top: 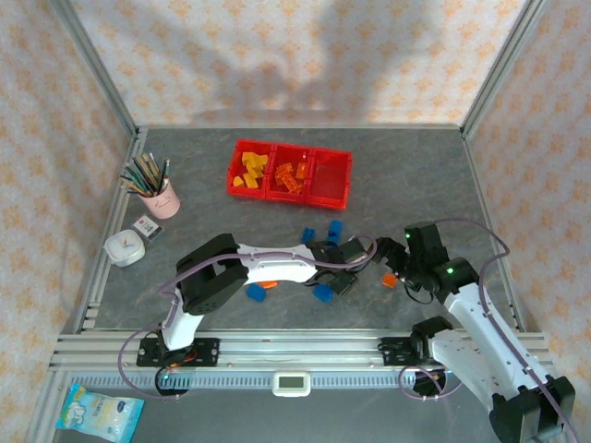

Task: Sort the legos into containers by color
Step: Pick up the lego from the middle-left of the table.

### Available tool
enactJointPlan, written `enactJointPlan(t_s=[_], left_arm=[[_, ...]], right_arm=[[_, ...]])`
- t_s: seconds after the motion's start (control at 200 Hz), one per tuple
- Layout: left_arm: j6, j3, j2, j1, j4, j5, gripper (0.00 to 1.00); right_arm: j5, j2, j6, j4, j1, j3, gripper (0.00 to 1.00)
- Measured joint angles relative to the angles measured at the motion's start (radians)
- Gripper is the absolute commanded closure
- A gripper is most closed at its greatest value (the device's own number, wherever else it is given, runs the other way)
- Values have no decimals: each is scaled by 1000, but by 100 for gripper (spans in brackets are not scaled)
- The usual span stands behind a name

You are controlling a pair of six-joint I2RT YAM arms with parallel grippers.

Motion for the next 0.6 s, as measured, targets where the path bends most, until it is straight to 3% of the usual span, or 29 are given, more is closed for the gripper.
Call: enactJointPlan(t_s=[0.37, 0.601], left_arm=[[-5, -6, -10, -4, 17, -8, 62], [-66, -73, -219, 72, 17, -23, 66]], right_arm=[[0, 0, -11, -1, 0, 4, 0], [-2, 3, -43, 1, 0, 89, 0]])
